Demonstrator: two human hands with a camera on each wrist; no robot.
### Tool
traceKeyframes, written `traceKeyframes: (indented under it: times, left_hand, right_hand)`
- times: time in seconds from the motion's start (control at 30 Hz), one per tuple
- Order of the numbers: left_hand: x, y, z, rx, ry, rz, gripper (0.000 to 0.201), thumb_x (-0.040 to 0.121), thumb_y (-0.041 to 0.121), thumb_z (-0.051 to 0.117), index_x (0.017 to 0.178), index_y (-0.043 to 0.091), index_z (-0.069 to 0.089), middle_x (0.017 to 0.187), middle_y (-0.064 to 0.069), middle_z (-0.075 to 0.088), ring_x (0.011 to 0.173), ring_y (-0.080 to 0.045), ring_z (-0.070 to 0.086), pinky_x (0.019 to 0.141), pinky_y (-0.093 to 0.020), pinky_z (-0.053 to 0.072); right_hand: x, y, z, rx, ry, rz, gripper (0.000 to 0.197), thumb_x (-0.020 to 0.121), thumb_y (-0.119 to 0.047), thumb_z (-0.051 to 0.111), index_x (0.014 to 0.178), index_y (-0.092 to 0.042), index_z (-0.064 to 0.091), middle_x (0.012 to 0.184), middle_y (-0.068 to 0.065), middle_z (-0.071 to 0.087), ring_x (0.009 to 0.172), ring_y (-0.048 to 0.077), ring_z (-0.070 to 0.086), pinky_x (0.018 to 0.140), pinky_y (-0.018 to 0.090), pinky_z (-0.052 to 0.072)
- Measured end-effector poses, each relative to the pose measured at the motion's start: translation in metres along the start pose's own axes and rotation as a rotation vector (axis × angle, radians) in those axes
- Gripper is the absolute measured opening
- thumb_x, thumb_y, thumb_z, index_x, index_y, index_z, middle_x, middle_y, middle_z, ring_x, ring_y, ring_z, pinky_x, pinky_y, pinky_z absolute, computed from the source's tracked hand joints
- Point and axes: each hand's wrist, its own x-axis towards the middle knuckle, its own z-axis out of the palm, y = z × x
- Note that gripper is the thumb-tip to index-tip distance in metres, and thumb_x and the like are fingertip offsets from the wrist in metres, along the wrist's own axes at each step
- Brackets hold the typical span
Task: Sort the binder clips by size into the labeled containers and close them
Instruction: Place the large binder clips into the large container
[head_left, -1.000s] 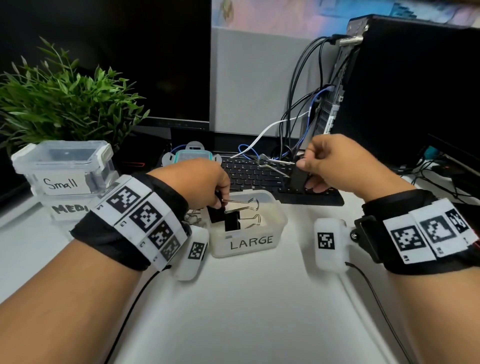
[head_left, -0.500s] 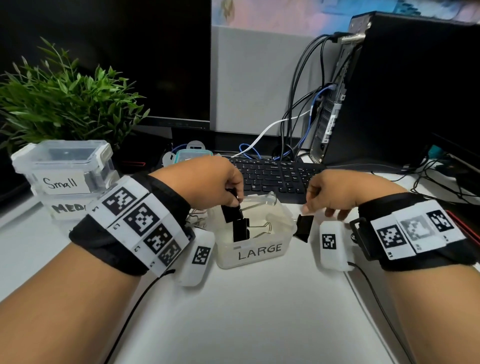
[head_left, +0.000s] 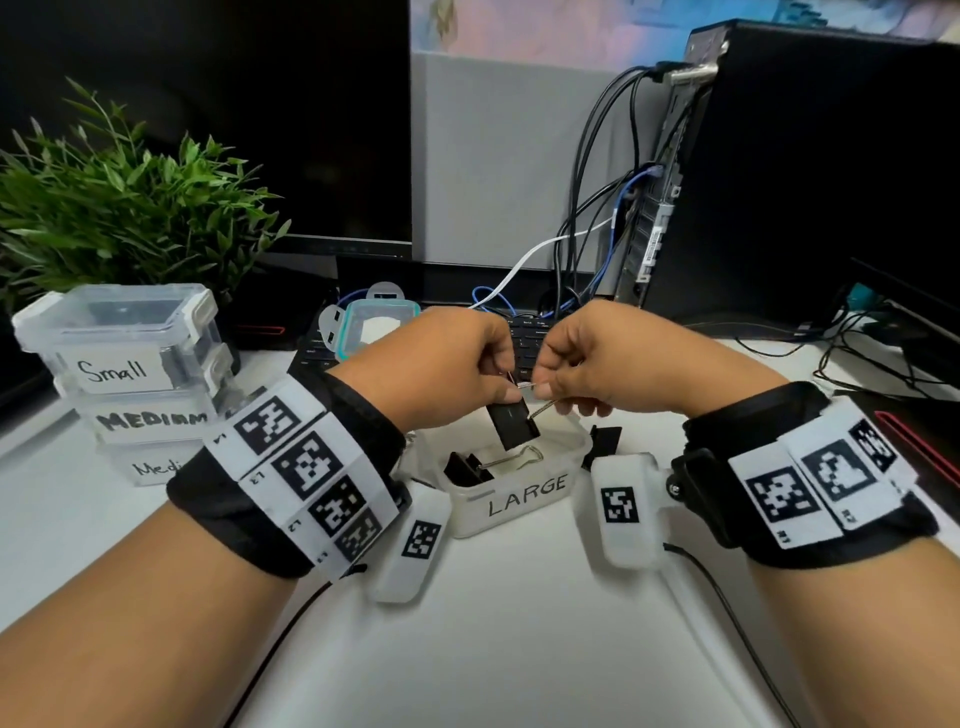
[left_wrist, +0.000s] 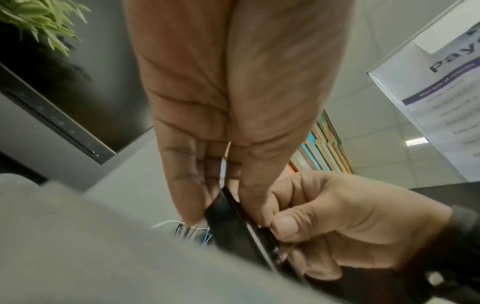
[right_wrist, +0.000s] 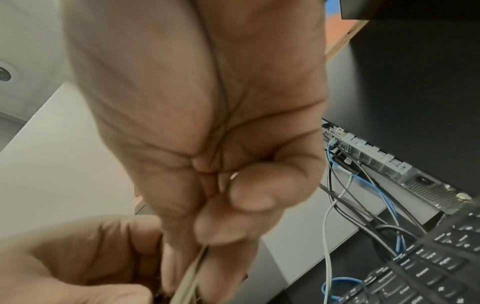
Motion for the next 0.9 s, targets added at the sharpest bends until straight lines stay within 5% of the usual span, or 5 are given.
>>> traceKeyframes:
  times: [0.17, 0.43, 0.63, 0.73, 0.9]
  left_hand:
    - [-0.004, 0.001, 0.008, 0.173, -0.145, -0.061, 0.022, 0.081, 0.033, 0.070, 0.080, 0.023, 0.051, 0.079, 0.008, 0.054, 0.079, -0.014, 0.051, 0.069, -0.027, 0.042]
    - [-0.015, 0.014, 0.008, 0.407, -0.605, 0.002, 0.032, 0.089, 0.027, 0.057, 0.116, 0.045, 0.061, 0.103, 0.015, 0.058, 0.091, -0.010, 0.051, 0.085, -0.026, 0.045]
    - [-0.016, 0.014, 0.011, 0.406, -0.652, 0.027, 0.019, 0.087, 0.021, 0.056, 0.100, 0.030, 0.067, 0.093, 0.012, 0.066, 0.079, -0.008, 0.054, 0.066, -0.020, 0.042]
    - [-0.016, 0.018, 0.012, 0.422, -0.645, 0.063, 0.012, 0.090, 0.020, 0.052, 0.089, 0.031, 0.057, 0.073, 0.013, 0.053, 0.063, -0.003, 0.044, 0.053, -0.015, 0.031]
    - [-0.016, 0.017, 0.009, 0.415, -0.559, 0.037, 0.017, 0.090, 0.017, 0.050, 0.100, 0.025, 0.061, 0.069, 0.014, 0.046, 0.060, -0.003, 0.041, 0.049, -0.014, 0.027]
  right_hand:
    - [-0.002, 0.005, -0.010, -0.029, 0.145, 0.043, 0.012, 0.079, -0.022, 0.075, 0.076, -0.013, 0.069, 0.057, -0.010, 0.063, 0.050, -0.001, 0.056, 0.049, 0.014, 0.043]
    - [-0.001, -0.004, 0.005, -0.196, 0.044, 0.029, 0.010, 0.078, -0.021, 0.076, 0.075, -0.015, 0.068, 0.065, -0.012, 0.063, 0.058, 0.002, 0.054, 0.053, 0.018, 0.039]
    - [-0.006, -0.008, 0.009, -0.334, -0.216, 0.070, 0.016, 0.076, -0.024, 0.077, 0.077, -0.011, 0.068, 0.066, -0.002, 0.064, 0.062, 0.013, 0.057, 0.061, 0.026, 0.047]
    - [-0.006, -0.007, 0.007, -0.319, -0.202, 0.053, 0.016, 0.077, -0.029, 0.076, 0.078, -0.015, 0.068, 0.065, -0.005, 0.062, 0.058, 0.010, 0.054, 0.060, 0.026, 0.046]
    - [-0.001, -0.004, 0.005, -0.004, -0.059, 0.033, 0.017, 0.084, -0.017, 0.068, 0.080, -0.006, 0.056, 0.077, 0.010, 0.065, 0.066, 0.017, 0.061, 0.070, 0.037, 0.058]
